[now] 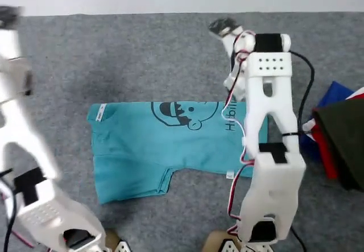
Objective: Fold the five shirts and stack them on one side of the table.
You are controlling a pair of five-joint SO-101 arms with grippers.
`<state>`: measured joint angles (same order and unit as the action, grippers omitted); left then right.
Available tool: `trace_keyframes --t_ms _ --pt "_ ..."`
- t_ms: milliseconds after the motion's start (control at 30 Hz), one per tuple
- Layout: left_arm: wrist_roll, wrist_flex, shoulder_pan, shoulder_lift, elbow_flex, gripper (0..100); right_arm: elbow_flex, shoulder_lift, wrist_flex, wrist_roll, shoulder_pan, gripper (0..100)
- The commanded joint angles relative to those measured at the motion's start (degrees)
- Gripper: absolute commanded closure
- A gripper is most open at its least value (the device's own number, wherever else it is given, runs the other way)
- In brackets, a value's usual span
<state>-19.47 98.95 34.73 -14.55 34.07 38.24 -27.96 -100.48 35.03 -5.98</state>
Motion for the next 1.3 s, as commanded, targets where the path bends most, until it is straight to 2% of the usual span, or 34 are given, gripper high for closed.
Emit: trace_keyframes --t_ms 0,133,300,467,600,700,767,900,1267 --pt "0.79 1.49 8.35 3.16 0.4 100 -9.85 11.3 -2.15 -0.53 -4.62 98.9" --pt "0.26 1.14 15.12 3.16 -2.95 100 -17.32 18.24 -1.98 -0.62 -12.88 98.9" --pt "-4.04 -6.95 21.27 3.16 -11.56 100 -25.58 23.08 -1.36 -0.7 -26.59 98.9" --pt "-7.56 -12.4 25.49 3.08 -22.37 100 -34.9 23.6 6.99 -0.88 -38.9 97.9" --pt "-10.29 -16.26 27.78 3.08 -28.97 100 -40.18 23.52 12.35 -4.66 -47.52 86.2" --pt "-10.55 -17.76 29.54 3.08 -30.29 100 -43.96 23.16 14.29 -4.4 -52.62 74.9" --pt "-10.55 -18.11 30.51 3.08 -30.46 100 -46.15 23.16 17.27 -3.87 -55.16 71.4" --pt "-10.55 -18.11 31.65 3.08 -30.46 100 -48.97 23.08 24.48 -4.04 -57.89 70.8" --pt "-10.64 -18.02 33.67 3.08 -30.55 100 -57.05 22.99 34.42 -3.78 -59.65 70.8"
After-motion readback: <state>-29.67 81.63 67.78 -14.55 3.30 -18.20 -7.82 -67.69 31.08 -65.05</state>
